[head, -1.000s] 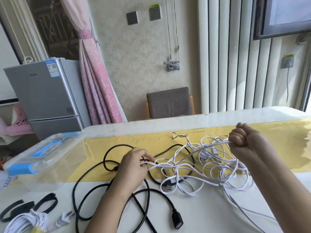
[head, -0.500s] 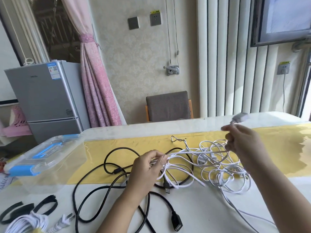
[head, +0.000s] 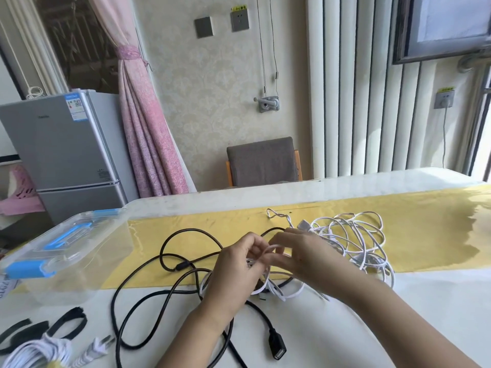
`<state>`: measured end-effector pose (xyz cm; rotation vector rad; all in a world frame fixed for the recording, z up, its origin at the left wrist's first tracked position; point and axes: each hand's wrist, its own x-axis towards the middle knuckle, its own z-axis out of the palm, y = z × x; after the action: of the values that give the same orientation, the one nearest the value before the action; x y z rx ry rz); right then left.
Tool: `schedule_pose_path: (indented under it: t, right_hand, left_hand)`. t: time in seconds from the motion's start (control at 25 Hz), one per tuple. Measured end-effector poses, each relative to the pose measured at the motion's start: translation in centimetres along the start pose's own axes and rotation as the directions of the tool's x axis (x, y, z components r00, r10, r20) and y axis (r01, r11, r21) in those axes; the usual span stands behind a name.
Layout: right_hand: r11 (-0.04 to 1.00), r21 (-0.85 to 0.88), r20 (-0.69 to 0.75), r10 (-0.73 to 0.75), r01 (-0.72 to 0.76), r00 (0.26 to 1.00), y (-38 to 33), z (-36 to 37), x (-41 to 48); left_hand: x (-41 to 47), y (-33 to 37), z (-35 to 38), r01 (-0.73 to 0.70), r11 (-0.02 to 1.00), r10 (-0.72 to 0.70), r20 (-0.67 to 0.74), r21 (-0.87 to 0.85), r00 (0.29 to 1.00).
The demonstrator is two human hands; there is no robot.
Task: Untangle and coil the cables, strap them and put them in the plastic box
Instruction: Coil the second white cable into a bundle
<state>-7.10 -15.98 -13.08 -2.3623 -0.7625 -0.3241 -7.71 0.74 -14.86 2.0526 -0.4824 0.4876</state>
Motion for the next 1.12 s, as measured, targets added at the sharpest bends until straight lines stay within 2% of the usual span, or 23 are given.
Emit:
schedule_pose_path:
  t: [0.16, 0.24, 0.32, 0.4, 0.48, 0.52, 0.56, 0.64, 0.72, 0.8, 0.84, 0.92, 1.0, 1.04, 1.12]
  right_hand:
    - [0.996, -0.086, -0.189, -0.023, 0.007, 0.982, 0.6, -1.4, 0.1]
    - [0.997, -0.082, -0.349, -0.027, -0.002, 0.937, 0.0, -2.5, 0.2]
    - [0.997, 0.06, -0.606, 0.069, -0.041, 0.792, -0.5, -4.5, -0.2]
    - [0.968, 0.24, -0.791, 0.235, -0.066, 0.565, 0.3, -7.5, -1.2]
    - [0.924, 0.371, -0.846, 0.377, -0.093, 0.377, 2.2, -10.3, -2.5]
    - [0.901, 0.409, -0.837, 0.434, -0.145, 0.333, 3.2, -11.1, -3.0]
    - [0.877, 0.423, -0.818, 0.477, -0.226, 0.32, 4.3, -11.4, -3.3]
    - [0.829, 0.362, -0.77, 0.524, -0.426, 0.364, 6.2, -11.0, -3.4]
    - [0.77, 0.229, -0.714, 0.549, -0.596, 0.435, 6.9, -9.9, -3.0]
    - [0.724, 0.016, -0.656, 0.528, -0.69, 0.539, 6.7, -8.4, -2.7]
    - [0.726, -0.095, -0.63, 0.486, -0.681, 0.606, 6.0, -7.4, -2.3]
    - [0.815, -0.246, -0.543, 0.332, -0.525, 0.771, 4.3, -5.1, -1.1]
    - [0.918, -0.305, -0.416, 0.11, -0.252, 0.903, 2.4, -1.9, 0.3]
    - [0.945, -0.291, -0.313, 0.051, -0.147, 0.949, 1.3, -0.3, 0.6]
    - [0.976, -0.196, -0.123, 0.072, -0.095, 0.99, -0.4, 2.2, 0.6]
  left_hand:
    - [0.2, -0.4, 0.0, 0.051, 0.997, -0.056, 0.095, 0.056, 0.994]
    - [0.2, -0.5, -0.4, 0.103, 0.992, -0.114, 0.179, 0.07, 0.977]
    - [0.2, -1.1, -0.8, 0.125, 0.965, -0.187, 0.271, 0.23, 0.944]
    - [0.3, -1.5, -0.9, 0.036, 0.828, -0.209, 0.248, 0.56, 0.946]
    - [0.7, -1.7, -1.4, 0.061, 0.701, -0.168, 0.081, 0.711, 0.982]
    - [0.9, -2.1, -1.7, 0.104, 0.675, -0.138, -0.013, 0.731, 0.99]
    - [1.2, -2.4, -2.1, 0.138, 0.665, -0.117, -0.08, 0.734, 0.99]
    - [1.2, -2.8, -2.5, 0.149, 0.712, -0.066, -0.146, 0.686, 0.987]
    - [1.0, -3.1, -2.3, 0.093, 0.836, 0.007, -0.181, 0.541, 0.983]
    - [0.7, -3.0, -1.9, 0.054, 0.883, 0.038, -0.186, 0.467, 0.982]
    - [0.6, -3.0, -1.8, 0.044, 0.885, 0.04, -0.17, 0.463, 0.985]
    - [0.7, -3.1, -1.6, 0.053, 0.889, 0.019, -0.153, 0.455, 0.988]
    - [0.8, -3.1, -1.4, 0.074, 0.899, -0.013, -0.142, 0.432, 0.99]
    - [0.7, -2.9, -1.4, 0.068, 0.902, -0.017, -0.122, 0.427, 0.992]
    - [0.7, -2.6, -1.4, 0.027, 0.911, -0.008, -0.049, 0.411, 0.999]
